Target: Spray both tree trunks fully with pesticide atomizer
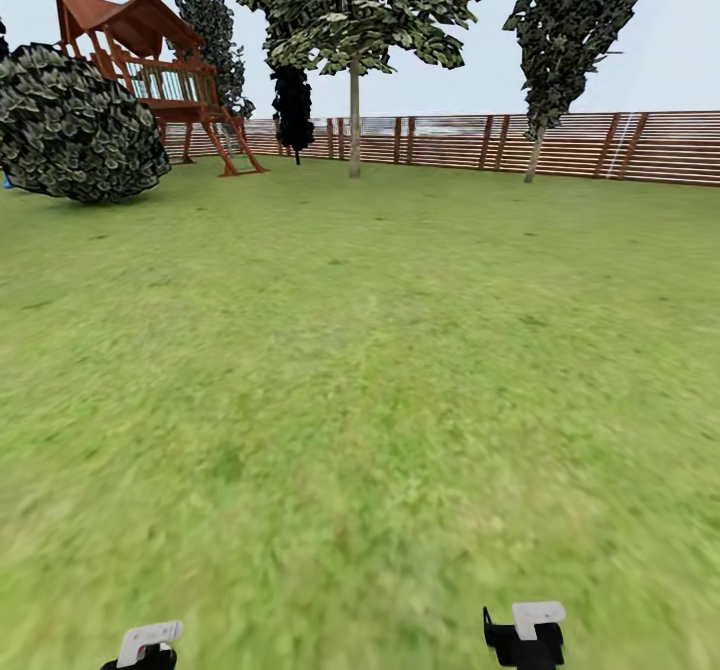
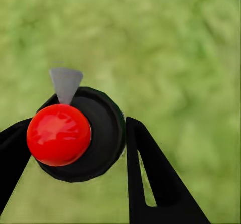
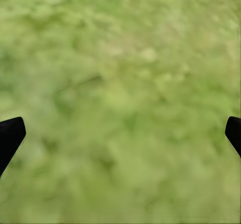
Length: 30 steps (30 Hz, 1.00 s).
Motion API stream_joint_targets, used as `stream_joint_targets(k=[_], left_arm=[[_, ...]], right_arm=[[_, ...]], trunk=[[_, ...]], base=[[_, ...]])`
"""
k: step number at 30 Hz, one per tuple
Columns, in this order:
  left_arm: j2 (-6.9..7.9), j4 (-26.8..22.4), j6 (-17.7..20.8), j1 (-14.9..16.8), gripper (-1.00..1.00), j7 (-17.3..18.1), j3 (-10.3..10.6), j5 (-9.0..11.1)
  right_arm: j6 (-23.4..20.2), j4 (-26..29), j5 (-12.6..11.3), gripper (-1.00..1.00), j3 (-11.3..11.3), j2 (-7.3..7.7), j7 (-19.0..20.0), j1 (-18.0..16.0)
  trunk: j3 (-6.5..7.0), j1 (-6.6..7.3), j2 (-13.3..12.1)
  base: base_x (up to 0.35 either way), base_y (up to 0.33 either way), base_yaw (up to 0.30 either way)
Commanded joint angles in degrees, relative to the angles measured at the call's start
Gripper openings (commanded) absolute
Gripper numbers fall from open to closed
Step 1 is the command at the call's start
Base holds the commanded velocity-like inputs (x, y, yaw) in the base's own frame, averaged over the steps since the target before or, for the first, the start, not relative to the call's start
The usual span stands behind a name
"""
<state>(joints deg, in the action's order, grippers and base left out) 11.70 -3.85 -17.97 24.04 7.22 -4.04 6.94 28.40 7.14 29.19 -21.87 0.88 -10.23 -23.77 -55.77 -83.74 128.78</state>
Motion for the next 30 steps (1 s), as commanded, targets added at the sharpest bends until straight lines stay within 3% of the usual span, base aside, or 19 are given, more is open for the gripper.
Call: stream_joint_targets(k=[1, 30], left_arm=[[0.03, 0.07, -0.06, 0.04, -1.0, 0.6, -0.4, 0.53], [0.07, 0.07, -0.05, 0.04, -1.0, 0.6, -0.44, 0.53]], right_arm=[[0.17, -0.1, 0.61, 1.0, -0.28, 0.0, -0.31, -0.05], [0.17, -0.11, 0.75, 1.0, -0.28, 0.0, -0.23, 0.04]], trunk=[[-0.05, -0.03, 0.02], [-0.05, -0.03, 0.02]], base=[[0.34, 0.0, 0.0], [0.34, 0.0, 0.0]])
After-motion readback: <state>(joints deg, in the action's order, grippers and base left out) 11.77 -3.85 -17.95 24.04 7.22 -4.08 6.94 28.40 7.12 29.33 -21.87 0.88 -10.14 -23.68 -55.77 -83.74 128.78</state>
